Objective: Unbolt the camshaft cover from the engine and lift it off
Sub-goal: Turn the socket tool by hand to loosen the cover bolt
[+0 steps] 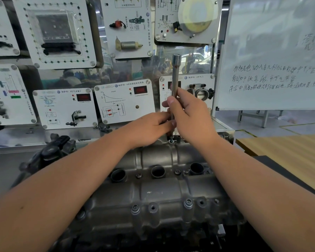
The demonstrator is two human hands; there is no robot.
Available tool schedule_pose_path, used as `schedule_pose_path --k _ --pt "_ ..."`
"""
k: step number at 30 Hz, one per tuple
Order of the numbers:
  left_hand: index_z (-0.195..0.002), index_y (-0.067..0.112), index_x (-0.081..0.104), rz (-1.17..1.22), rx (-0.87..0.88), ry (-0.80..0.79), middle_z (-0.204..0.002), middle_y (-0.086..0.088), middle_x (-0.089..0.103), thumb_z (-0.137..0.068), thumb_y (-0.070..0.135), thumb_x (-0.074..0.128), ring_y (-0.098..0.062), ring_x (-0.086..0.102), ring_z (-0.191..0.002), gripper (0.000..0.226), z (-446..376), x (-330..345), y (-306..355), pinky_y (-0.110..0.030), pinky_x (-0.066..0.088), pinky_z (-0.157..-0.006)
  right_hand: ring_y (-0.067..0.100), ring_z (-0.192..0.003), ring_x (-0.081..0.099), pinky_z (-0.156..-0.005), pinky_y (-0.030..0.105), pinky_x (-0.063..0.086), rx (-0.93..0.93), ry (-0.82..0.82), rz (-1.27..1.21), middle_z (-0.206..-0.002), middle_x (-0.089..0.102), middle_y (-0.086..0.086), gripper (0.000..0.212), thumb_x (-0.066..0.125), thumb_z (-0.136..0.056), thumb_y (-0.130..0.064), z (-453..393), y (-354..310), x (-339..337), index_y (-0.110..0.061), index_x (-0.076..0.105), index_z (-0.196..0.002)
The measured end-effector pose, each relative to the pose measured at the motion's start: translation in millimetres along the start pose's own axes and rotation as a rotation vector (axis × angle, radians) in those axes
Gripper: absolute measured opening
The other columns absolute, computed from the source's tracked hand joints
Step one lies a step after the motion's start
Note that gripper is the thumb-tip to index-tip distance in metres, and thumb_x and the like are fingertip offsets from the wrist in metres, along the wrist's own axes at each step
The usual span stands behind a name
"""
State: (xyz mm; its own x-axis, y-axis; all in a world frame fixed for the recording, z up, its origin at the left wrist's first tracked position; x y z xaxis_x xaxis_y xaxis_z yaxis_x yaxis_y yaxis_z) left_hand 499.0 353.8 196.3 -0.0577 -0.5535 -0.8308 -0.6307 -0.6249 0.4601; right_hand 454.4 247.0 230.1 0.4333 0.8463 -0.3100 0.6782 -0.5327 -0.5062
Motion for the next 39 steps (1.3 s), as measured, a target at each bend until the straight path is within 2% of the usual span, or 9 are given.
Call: schedule_pose_path --k 5,8,11,19,23,26,30,34,39 --pt "-0.109 0.037 0.062 -0.023 0.028 -0.001 -0.106 0.006 0.072 -0.106 0.047 0.048 -0.010 0.067 -0.100 0.017 -1.3 -1.7 2.6 -0.033 0.053 -0.090 -0.003 -0.089 0.066 -0.072 0.007 0.048 0.046 0.010 -0.061 -0.095 0.071 -0.015 0.042 0.061 -0.099 -0.031 2.6 4.1 1.2 -0.023 0.050 -0.140" --pt "-0.119 0.020 0.065 -0.023 0.017 0.009 -0.113 -0.008 0.073 -0.105 0.046 0.051 -0.027 0.067 -0.106 0.033 -1.1 -1.9 3.5 -0.051 0.052 -0.094 0.015 -0.078 0.064 -0.073 0.032 0.054 0.012 0.033 -0.011 -0.086 0.069 -0.002 0.020 0.058 -0.101 -0.025 1.2 1.5 -1.9 -0.015 0.063 -0.118" --pt "-0.121 0.017 0.064 -0.004 0.013 -0.002 -0.114 -0.012 0.072 -0.105 0.047 0.050 -0.031 0.067 -0.108 0.037 -0.2 -0.6 1.2 -0.056 0.049 -0.097 0.006 -0.072 0.060 -0.065 0.020 0.047 -0.017 0.004 -0.005 -0.075 0.065 -0.013 0.018 0.050 -0.103 -0.019 0.7 -0.8 0.6 -0.010 0.063 -0.095" --pt "-0.109 0.045 0.063 0.015 0.030 0.003 -0.109 0.002 0.073 -0.105 0.046 0.050 -0.014 0.067 -0.101 0.014 -1.4 -1.1 0.5 -0.044 0.053 -0.093 0.001 -0.083 0.067 -0.073 0.014 0.051 0.032 0.013 -0.078 -0.094 0.074 -0.010 0.041 0.057 -0.101 -0.028 1.2 5.1 1.3 -0.020 0.048 -0.140" --pt "-0.112 0.036 0.064 0.013 0.047 0.010 -0.109 0.000 0.073 -0.105 0.044 0.053 -0.018 0.068 -0.102 0.016 -1.0 -1.6 3.1 -0.047 0.053 -0.095 0.003 -0.075 0.058 -0.066 0.011 0.043 -0.049 0.044 -0.034 -0.077 0.062 -0.013 0.006 0.058 -0.100 -0.020 1.7 -2.6 -2.3 -0.022 0.061 -0.105" --pt "-0.117 0.033 0.063 0.024 0.041 0.003 -0.109 0.001 0.072 -0.106 0.049 0.044 -0.020 0.067 -0.103 0.027 0.9 -0.6 2.8 -0.050 0.051 -0.096 -0.002 -0.067 0.055 -0.063 0.010 0.038 -0.059 0.021 -0.037 -0.071 0.057 -0.022 0.024 0.052 -0.103 -0.015 1.7 -5.9 -0.6 -0.033 0.053 -0.087" --pt "-0.118 0.028 0.062 -0.005 0.035 0.007 -0.107 -0.001 0.072 -0.107 0.046 0.046 -0.023 0.067 -0.099 0.026 -1.9 0.7 0.0 -0.051 0.052 -0.092 0.000 -0.072 0.063 -0.067 0.021 0.052 -0.028 -0.003 -0.045 -0.091 0.071 -0.013 0.016 0.048 -0.104 -0.019 0.2 -1.9 1.2 -0.022 0.060 -0.115" --pt "-0.111 0.052 0.057 -0.007 0.057 0.010 -0.109 0.006 0.072 -0.105 0.046 0.052 -0.010 0.067 -0.099 0.010 -3.9 -1.0 0.8 -0.043 0.054 -0.094 -0.016 -0.087 0.060 -0.073 0.001 0.043 -0.008 0.030 -0.054 -0.090 0.063 -0.027 0.044 0.060 -0.100 -0.025 2.0 -0.3 -0.5 -0.020 0.048 -0.142" --pt "-0.128 0.030 0.059 0.008 0.079 0.003 -0.118 -0.001 0.071 -0.105 0.047 0.045 -0.021 0.066 -0.109 0.031 -0.5 0.7 3.4 -0.050 0.051 -0.098 0.013 -0.085 0.058 -0.077 0.028 0.048 -0.094 0.014 0.012 -0.090 0.066 0.001 0.019 0.053 -0.102 -0.016 1.6 -7.3 0.5 -0.007 0.064 -0.115"
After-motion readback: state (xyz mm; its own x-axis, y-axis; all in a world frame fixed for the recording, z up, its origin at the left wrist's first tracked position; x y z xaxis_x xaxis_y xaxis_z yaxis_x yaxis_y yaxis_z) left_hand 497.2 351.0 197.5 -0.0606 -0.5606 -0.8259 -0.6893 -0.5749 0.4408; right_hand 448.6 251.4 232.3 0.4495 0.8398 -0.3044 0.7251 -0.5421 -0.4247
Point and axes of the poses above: each hand's wrist, its own z-axis away from the middle knuckle, its own x-axis out of the palm, y = z × x, the point moved 8 cm from there along -z, towards the middle knuckle
